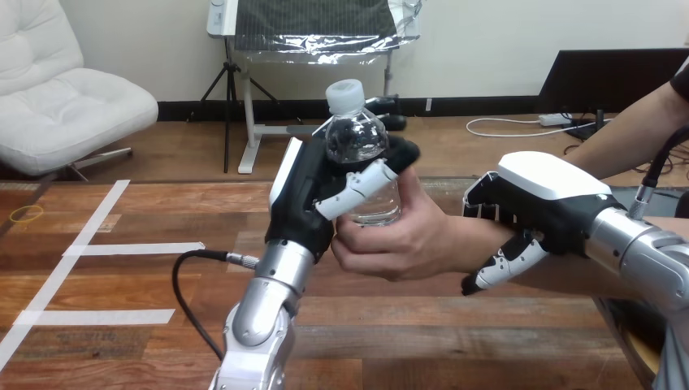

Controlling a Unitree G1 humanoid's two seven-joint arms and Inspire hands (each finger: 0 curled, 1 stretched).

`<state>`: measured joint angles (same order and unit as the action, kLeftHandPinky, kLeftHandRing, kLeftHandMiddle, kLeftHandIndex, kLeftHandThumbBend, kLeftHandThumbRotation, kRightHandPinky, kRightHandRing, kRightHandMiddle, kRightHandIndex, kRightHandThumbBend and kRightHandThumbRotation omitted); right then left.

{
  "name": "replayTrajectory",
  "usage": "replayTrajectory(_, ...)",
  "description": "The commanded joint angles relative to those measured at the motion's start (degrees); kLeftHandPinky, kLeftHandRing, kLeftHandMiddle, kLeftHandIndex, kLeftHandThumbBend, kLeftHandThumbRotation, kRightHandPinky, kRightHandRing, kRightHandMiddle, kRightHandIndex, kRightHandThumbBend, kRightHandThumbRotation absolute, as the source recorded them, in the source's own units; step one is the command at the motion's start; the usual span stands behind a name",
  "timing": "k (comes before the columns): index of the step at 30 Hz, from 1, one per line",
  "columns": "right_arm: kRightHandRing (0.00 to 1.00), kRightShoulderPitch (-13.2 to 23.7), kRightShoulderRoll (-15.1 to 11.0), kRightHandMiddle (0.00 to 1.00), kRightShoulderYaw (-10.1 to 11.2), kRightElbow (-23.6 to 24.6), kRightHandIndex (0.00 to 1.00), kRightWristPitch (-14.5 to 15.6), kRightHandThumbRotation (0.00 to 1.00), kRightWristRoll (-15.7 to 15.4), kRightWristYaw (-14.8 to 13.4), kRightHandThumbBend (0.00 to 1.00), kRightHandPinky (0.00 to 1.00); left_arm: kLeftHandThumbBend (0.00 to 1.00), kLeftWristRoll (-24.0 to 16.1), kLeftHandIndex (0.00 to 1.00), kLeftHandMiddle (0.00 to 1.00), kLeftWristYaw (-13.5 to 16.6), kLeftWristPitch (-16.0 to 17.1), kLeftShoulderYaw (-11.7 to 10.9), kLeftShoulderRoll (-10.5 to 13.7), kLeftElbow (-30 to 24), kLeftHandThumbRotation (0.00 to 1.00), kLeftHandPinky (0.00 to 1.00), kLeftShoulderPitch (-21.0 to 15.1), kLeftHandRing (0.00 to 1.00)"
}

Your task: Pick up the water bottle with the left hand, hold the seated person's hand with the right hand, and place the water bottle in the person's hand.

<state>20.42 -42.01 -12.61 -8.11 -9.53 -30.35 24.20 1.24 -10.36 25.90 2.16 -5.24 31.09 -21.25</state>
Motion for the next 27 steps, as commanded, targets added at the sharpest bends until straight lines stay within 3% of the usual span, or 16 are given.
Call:
replayTrajectory(1,0.4,-0.55,-1.46,0.5,0.47,-1.54,0.54,-1.2,0.67,-0.54,-0.37,0.92,0.31,0.85,-0.39,0.83,0.86,-0.54,-0.63,0.79,0.93,-3.59,0.92,0.91,0.9,0.88)
replayTrajectory(8,0.54,-0.77,-2.1,0.62,0.78,-1.71,0.66,-1.43,0.81,0.19,0.82,0.99,0.41,0.89,0.24,0.88,0.9,-1.02,-0.51,0.37,1.76,-5.0,0.97,0.98,2.13,0.92)
replayTrajectory(17,0.72,-1.6,-2.31,0.76,1.76,-0.35,0.78,0.51,0.9,1.25,2.07,1.0,0.53,0.97,1.78,0.91,0.92,-1.57,-1.26,-0.12,2.11,-7.36,1.0,1.0,4.17,0.94)
replayTrajectory(27,0.79,-2.7,-2.42,0.81,3.46,0.37,0.85,0.49,0.96,2.78,1.9,1.0,0.56,1.0,1.83,0.92,0.92,-1.11,-2.12,-0.21,2.58,-10.94,1.0,1.0,7.06,0.95)
